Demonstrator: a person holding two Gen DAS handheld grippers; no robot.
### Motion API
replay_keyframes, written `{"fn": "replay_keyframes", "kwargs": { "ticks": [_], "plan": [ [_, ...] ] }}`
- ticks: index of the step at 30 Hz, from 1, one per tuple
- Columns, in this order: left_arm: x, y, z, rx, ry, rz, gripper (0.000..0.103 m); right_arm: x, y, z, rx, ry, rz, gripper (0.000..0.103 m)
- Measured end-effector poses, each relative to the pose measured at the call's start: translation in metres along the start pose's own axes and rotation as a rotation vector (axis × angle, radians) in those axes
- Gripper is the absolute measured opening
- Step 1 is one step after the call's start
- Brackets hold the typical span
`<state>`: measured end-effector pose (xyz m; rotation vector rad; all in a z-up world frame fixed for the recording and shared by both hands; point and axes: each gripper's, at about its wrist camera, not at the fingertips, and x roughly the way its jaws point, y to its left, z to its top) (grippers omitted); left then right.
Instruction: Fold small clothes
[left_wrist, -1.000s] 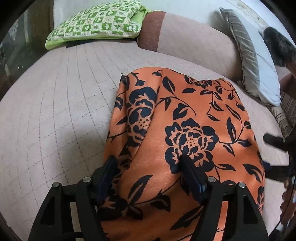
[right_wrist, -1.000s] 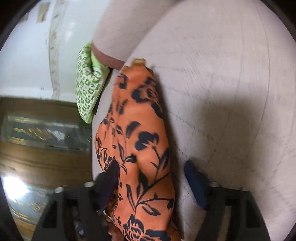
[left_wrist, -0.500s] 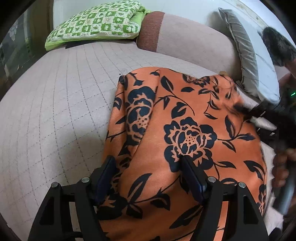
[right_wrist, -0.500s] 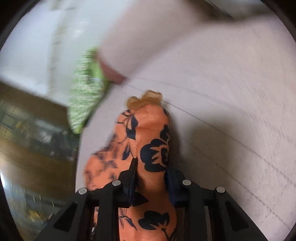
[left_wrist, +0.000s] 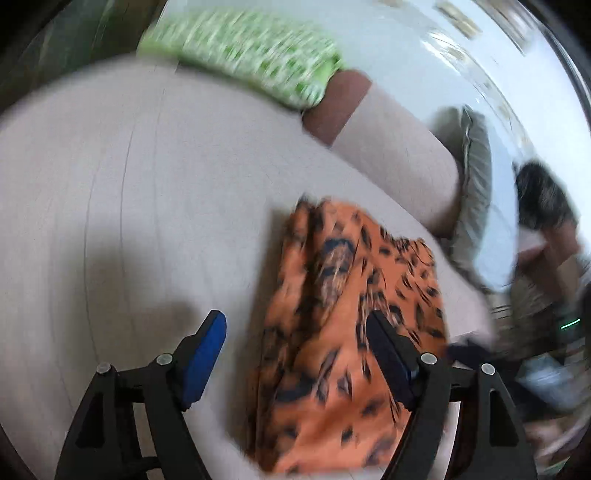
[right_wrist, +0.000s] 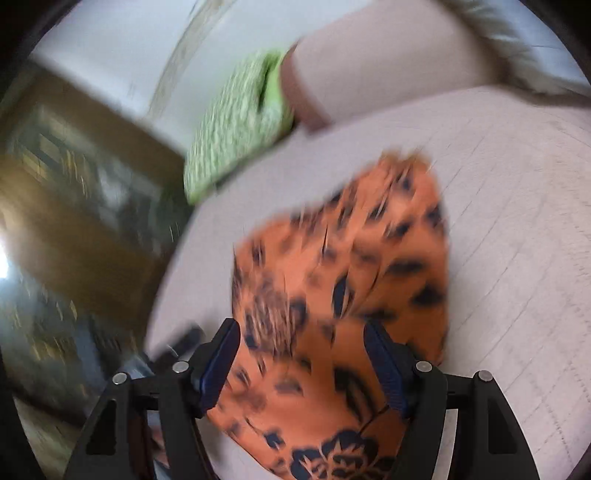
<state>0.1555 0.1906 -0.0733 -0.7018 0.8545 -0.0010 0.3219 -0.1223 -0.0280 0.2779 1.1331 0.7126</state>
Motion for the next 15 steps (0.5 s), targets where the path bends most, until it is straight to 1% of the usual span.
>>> {"fn": "replay_keyframes", "kwargs": {
  "ticks": [1, 2, 3, 6, 7, 8, 9, 10, 11, 12, 14, 15],
  "plan": [
    [-0.001, 0.013, -0.005, -0.063, 0.04, -0.053, 0.079, 0.006, -0.005, -0.006, 0.003, 0.011, -0.013, 0.073],
    [0.0, 0.018, -0.008, -0.087, 0.061, -0.078, 0.079, 0.009, -0.007, -0.007, -0.003, -0.019, -0.004, 0.073],
    [0.004, 0.021, -0.013, -0.089, 0.095, -0.099, 0.079, 0.008, -0.007, -0.008, 0.002, -0.029, 0.005, 0.073],
    [0.013, 0.013, -0.025, -0.038, 0.144, -0.072, 0.079, 0.011, -0.004, 0.001, 0.034, 0.0, 0.014, 0.073],
    [0.017, 0.011, -0.029, -0.036, 0.163, -0.072, 0.077, 0.004, -0.011, -0.006, 0.037, 0.008, 0.018, 0.073],
    [0.019, 0.009, -0.032, -0.036, 0.175, -0.081, 0.068, 0.01, -0.01, 0.003, 0.044, 0.014, 0.027, 0.073],
    [0.02, 0.005, -0.036, -0.012, 0.177, -0.08, 0.048, 0.013, -0.009, 0.004, 0.047, 0.015, 0.035, 0.073],
    [0.023, -0.001, -0.038, 0.032, 0.193, -0.038, 0.023, 0.009, -0.013, 0.0, 0.048, 0.014, 0.04, 0.073],
    [0.023, -0.004, -0.039, 0.038, 0.187, -0.031, 0.022, 0.009, -0.015, -0.001, 0.05, 0.012, 0.044, 0.073],
    [0.017, -0.007, -0.04, 0.034, 0.161, -0.047, 0.022, 0.008, -0.013, -0.005, 0.05, -0.003, 0.022, 0.073],
    [0.003, -0.015, -0.042, 0.071, 0.102, -0.074, 0.022, -0.002, -0.013, -0.008, 0.014, 0.007, 0.007, 0.073],
    [0.008, -0.015, -0.044, 0.088, 0.103, -0.047, 0.022, -0.001, -0.012, -0.008, -0.002, 0.013, 0.0, 0.073]
  ]
}}
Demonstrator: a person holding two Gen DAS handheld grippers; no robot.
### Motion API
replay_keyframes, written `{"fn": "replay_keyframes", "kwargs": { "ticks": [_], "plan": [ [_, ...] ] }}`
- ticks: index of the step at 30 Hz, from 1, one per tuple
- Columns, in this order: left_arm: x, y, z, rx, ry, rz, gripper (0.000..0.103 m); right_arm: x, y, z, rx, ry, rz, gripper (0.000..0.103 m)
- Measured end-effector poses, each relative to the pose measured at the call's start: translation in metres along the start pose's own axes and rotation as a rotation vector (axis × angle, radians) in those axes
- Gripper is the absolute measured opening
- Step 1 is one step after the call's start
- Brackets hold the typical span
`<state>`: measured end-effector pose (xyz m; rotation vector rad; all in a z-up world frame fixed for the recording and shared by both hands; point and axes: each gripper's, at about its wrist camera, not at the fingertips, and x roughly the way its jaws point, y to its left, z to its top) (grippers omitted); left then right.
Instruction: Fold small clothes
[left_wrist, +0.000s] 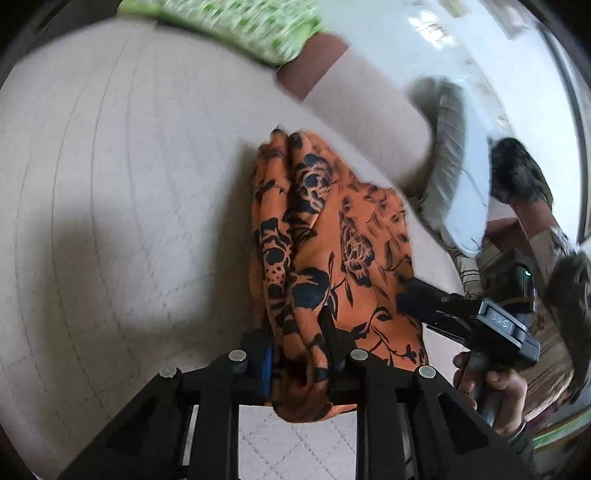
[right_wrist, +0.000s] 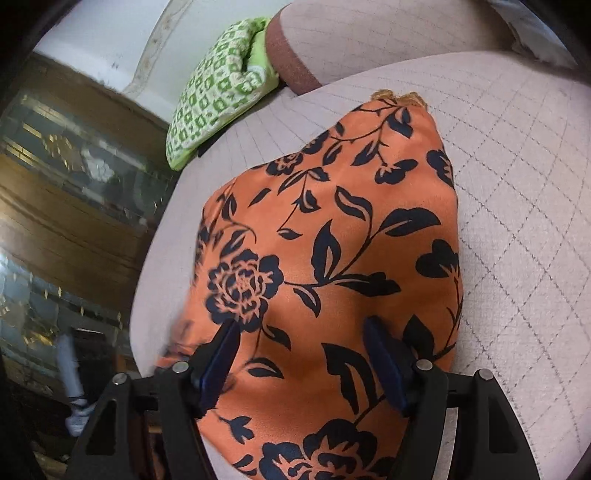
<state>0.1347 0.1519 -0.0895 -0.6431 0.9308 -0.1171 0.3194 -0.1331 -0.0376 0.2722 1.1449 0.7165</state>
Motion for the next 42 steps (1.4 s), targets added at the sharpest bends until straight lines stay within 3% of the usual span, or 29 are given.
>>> {"fn": "replay_keyframes", "kwargs": {
  "ticks": [2, 4, 6, 8, 10, 14, 18, 21, 22, 23, 24, 25, 26, 30, 32, 33, 34, 35, 36, 38, 39, 40, 42],
  "plan": [
    [0.024, 0.015, -0.003, -0.066, 0.095, 0.04, 0.031, -0.004, -0.003, -0.001, 0.0, 0.012, 0.011, 0.073],
    [0.022, 0.02, 0.001, -0.117, 0.094, -0.006, 0.034, -0.002, -0.003, 0.0, 0.005, 0.014, 0.012, 0.073],
    [0.007, 0.011, 0.008, -0.111, 0.043, 0.013, 0.051, 0.001, -0.001, 0.001, 0.001, 0.014, 0.011, 0.073],
    [-0.007, -0.001, 0.016, -0.062, -0.033, 0.019, 0.084, 0.003, 0.0, 0.001, -0.008, 0.012, 0.012, 0.073],
    [-0.011, -0.015, 0.028, -0.002, -0.084, 0.008, 0.093, 0.005, 0.002, 0.002, -0.008, 0.012, 0.019, 0.073],
    [0.017, -0.017, 0.058, 0.081, -0.007, 0.005, 0.093, 0.002, -0.004, 0.001, 0.013, 0.015, 0.043, 0.073],
    [0.036, -0.001, 0.082, 0.032, -0.019, -0.023, 0.093, 0.002, -0.006, 0.001, 0.022, 0.012, 0.049, 0.073],
    [0.057, 0.011, 0.089, 0.019, 0.035, -0.075, 0.093, 0.002, -0.007, 0.0, 0.018, 0.012, 0.054, 0.073],
    [0.073, 0.012, 0.087, 0.004, 0.082, -0.065, 0.078, 0.003, -0.007, 0.001, 0.016, 0.014, 0.054, 0.073],
    [0.085, 0.021, 0.084, -0.027, 0.129, -0.048, 0.053, 0.003, -0.006, 0.001, 0.011, 0.018, 0.054, 0.073],
    [0.087, 0.029, 0.085, -0.077, 0.124, -0.076, 0.046, 0.003, -0.005, 0.002, 0.006, 0.022, 0.061, 0.073],
    [0.086, 0.034, 0.086, -0.123, 0.141, -0.128, 0.028, 0.004, -0.005, 0.002, -0.004, 0.021, 0.057, 0.073],
    [0.084, 0.035, 0.087, -0.16, 0.152, -0.145, 0.026, 0.004, -0.004, 0.001, -0.019, 0.022, 0.05, 0.073],
    [0.075, 0.013, 0.088, -0.116, 0.129, -0.045, 0.028, 0.005, -0.001, -0.001, -0.058, 0.02, 0.037, 0.073],
    [0.077, 0.013, 0.088, -0.143, 0.134, 0.01, 0.063, 0.004, -0.002, -0.001, -0.052, 0.02, 0.047, 0.073],
    [0.082, 0.015, 0.088, -0.163, 0.145, 0.045, 0.062, 0.004, -0.004, -0.001, -0.045, 0.019, 0.055, 0.073],
    [0.081, 0.013, 0.09, -0.166, 0.139, 0.043, 0.053, 0.003, -0.005, -0.001, -0.037, 0.016, 0.063, 0.073],
    [0.078, 0.008, 0.091, -0.149, 0.117, 0.036, 0.029, 0.002, -0.007, -0.002, -0.028, 0.011, 0.075, 0.073],
    [0.07, -0.004, 0.094, -0.09, 0.09, 0.028, 0.028, 0.001, -0.009, -0.002, -0.023, 0.007, 0.085, 0.073],
    [0.066, -0.018, 0.096, -0.043, 0.078, 0.057, 0.028, 0.001, -0.012, -0.003, -0.017, 0.001, 0.098, 0.073],
    [0.068, -0.023, 0.097, -0.04, 0.095, 0.069, 0.035, 0.0, -0.013, -0.002, -0.012, 0.001, 0.108, 0.073],
    [0.07, -0.025, 0.099, -0.038, 0.108, 0.078, 0.049, 0.0, -0.015, -0.002, -0.01, 0.003, 0.118, 0.073],
    [0.071, -0.031, 0.106, -0.026, 0.082, 0.096, 0.06, -0.001, -0.018, -0.001, -0.005, 0.012, 0.135, 0.073]
  ]
}}
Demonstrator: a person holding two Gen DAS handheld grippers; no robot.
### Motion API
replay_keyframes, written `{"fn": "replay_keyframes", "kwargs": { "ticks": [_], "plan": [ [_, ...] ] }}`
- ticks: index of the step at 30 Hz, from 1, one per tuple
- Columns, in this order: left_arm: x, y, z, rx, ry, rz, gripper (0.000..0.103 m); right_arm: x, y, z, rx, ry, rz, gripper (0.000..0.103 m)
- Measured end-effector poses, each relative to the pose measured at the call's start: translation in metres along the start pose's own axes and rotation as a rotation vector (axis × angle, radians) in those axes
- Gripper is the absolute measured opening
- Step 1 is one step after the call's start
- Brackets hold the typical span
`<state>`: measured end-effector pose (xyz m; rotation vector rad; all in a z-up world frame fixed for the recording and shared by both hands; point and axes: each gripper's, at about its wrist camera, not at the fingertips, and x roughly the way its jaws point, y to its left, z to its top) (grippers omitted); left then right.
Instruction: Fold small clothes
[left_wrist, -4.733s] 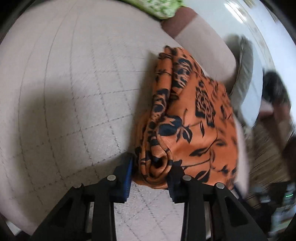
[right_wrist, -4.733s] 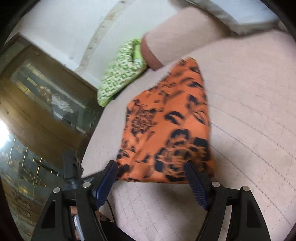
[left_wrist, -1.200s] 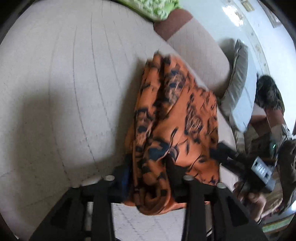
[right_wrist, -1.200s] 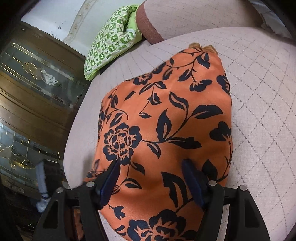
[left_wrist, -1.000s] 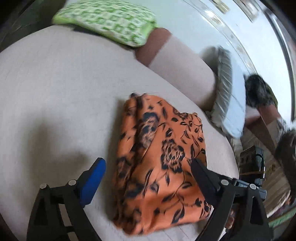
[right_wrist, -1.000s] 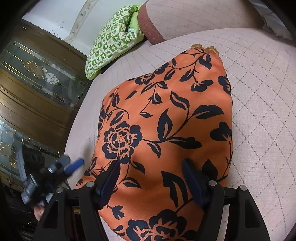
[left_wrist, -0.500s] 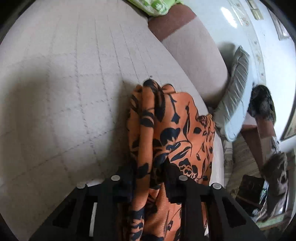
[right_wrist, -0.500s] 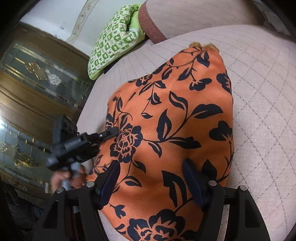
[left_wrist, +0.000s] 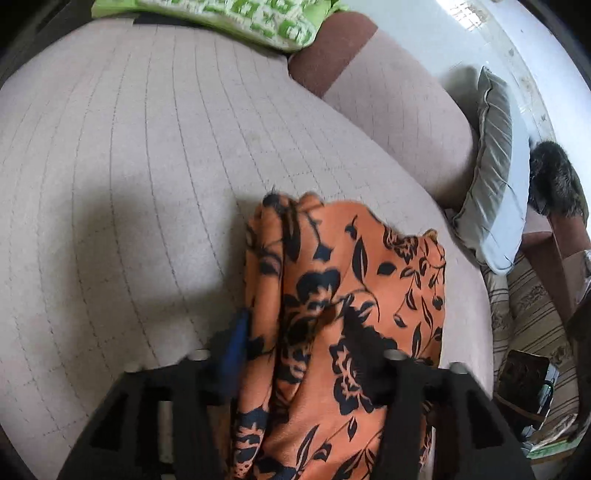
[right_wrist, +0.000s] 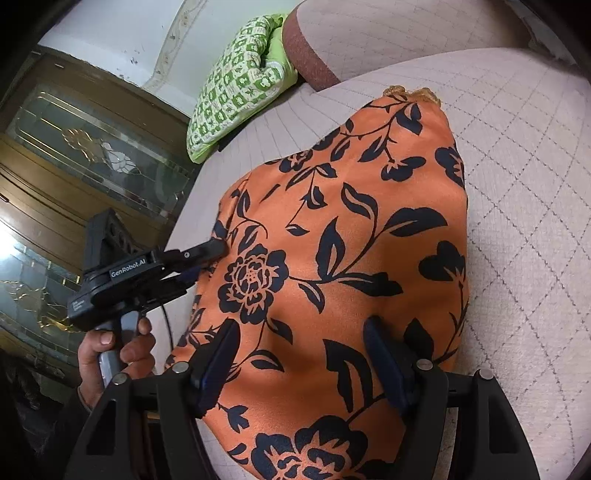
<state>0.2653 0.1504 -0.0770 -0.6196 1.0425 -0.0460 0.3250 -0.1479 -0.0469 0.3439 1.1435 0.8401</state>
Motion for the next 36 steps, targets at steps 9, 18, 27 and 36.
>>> {"fn": "replay_keyframes", "kwargs": {
  "ticks": [9, 18, 27, 36],
  "plan": [
    [-0.017, 0.032, 0.016, -0.003, -0.11, -0.007, 0.085, -0.033, 0.025, 0.012, -0.064, -0.026, 0.032, 0.073],
    [0.039, 0.025, 0.03, 0.052, 0.032, -0.096, 0.033, 0.018, -0.009, 0.045, 0.068, 0.023, -0.04, 0.073],
    [0.016, 0.065, 0.026, -0.146, 0.042, -0.162, 0.048, -0.033, 0.009, 0.031, 0.054, -0.069, -0.026, 0.073],
    [-0.052, 0.026, -0.042, 0.191, -0.086, -0.095, 0.084, -0.065, -0.036, -0.01, 0.228, -0.144, -0.011, 0.077]
  ]
}}
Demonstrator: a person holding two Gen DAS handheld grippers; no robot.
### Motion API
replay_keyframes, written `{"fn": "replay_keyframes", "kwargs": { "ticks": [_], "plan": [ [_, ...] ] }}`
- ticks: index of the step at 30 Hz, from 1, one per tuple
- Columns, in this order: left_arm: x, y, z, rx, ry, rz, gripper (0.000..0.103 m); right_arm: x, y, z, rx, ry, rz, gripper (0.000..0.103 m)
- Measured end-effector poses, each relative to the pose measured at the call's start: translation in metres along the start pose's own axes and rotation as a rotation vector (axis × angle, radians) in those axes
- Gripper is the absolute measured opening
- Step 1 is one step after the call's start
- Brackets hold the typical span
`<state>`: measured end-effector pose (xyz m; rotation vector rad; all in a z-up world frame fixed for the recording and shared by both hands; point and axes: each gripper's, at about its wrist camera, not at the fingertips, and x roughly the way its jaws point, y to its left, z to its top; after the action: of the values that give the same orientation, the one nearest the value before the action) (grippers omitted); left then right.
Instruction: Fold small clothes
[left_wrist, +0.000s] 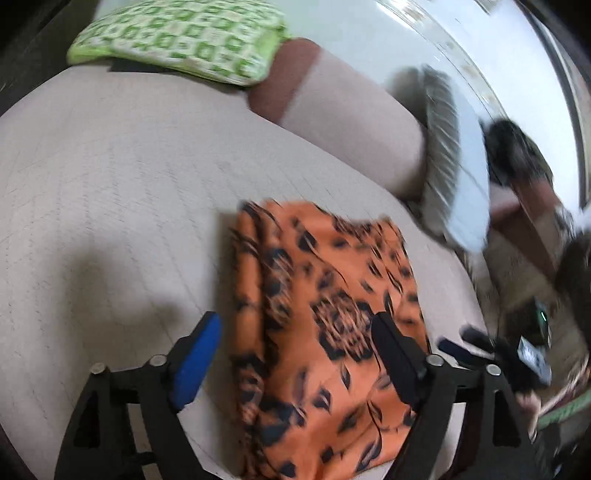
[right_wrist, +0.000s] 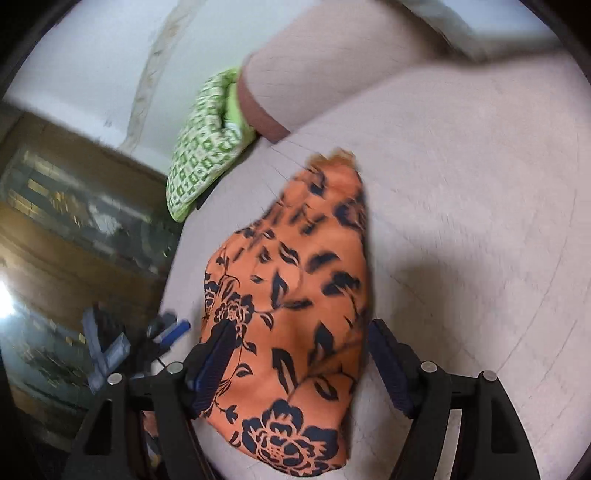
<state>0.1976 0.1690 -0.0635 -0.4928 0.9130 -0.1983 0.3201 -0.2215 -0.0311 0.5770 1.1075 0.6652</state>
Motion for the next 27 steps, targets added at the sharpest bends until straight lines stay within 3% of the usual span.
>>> {"fn": "replay_keyframes", "kwargs": {
  "ticks": [3, 6, 12, 19, 25, 26, 27],
  "plan": [
    [0.024, 0.001, -0.012, -0.004, 0.062, 0.08, 0.084, 0.024, -0.016, -0.006, 0.092, 0.03, 0.035, 0.077],
    [0.042, 0.004, -0.022, -0.015, 0.117, 0.143, 0.084, 0.038, -0.019, -0.015, 0.106, 0.064, 0.036, 0.077],
    [0.039, -0.012, -0.019, 0.047, 0.042, 0.193, 0.084, 0.034, -0.008, -0.005, 0.032, 0.04, -0.019, 0.077],
    [0.049, -0.025, -0.011, 0.08, 0.052, 0.229, 0.084, 0.054, -0.003, 0.007, 0.01, 0.069, -0.062, 0.077],
    [0.072, -0.015, -0.009, 0.028, 0.11, 0.154, 0.084, 0.078, 0.007, 0.01, -0.011, 0.077, -0.061, 0.077],
    [0.075, -0.012, -0.01, 0.016, 0.118, 0.138, 0.072, 0.082, 0.013, 0.01, -0.046, 0.09, -0.107, 0.072],
    [0.074, -0.011, -0.009, 0.014, 0.115, 0.094, 0.059, 0.085, 0.02, 0.01, -0.076, 0.101, -0.148, 0.055]
  ]
}}
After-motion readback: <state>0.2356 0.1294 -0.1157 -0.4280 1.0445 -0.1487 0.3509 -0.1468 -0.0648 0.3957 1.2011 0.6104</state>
